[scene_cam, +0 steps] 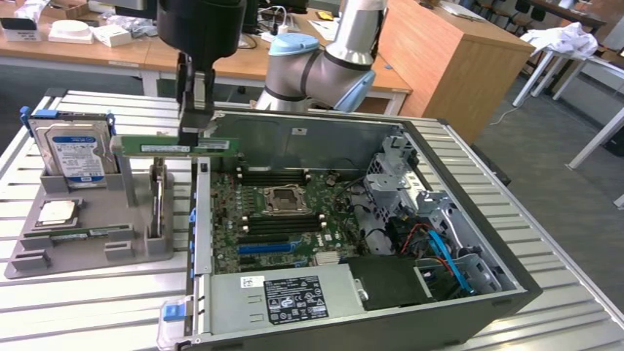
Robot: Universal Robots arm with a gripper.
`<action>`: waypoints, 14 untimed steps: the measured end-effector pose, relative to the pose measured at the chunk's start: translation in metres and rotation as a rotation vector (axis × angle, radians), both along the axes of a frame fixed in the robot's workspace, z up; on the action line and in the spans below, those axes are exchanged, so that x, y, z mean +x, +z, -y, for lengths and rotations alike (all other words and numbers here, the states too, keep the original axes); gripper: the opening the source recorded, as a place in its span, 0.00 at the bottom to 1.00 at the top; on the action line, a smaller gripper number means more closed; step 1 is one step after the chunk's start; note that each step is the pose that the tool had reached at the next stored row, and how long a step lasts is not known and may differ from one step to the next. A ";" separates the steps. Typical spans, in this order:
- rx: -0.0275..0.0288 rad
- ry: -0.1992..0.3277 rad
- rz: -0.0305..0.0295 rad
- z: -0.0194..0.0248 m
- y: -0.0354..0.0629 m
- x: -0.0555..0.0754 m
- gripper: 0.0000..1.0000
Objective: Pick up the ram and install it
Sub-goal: 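Pick up the ram and move it above insertion slot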
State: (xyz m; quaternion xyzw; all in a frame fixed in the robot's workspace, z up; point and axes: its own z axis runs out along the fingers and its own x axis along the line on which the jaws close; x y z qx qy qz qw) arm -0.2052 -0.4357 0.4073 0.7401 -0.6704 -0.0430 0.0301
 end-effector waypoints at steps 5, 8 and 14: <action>-0.0001 0.000 -0.0007 0.0000 -0.0001 0.003 0.12; 0.0001 0.000 -0.0010 0.0000 -0.0002 0.005 0.12; 0.0000 0.000 -0.0019 0.0000 -0.0004 0.009 0.12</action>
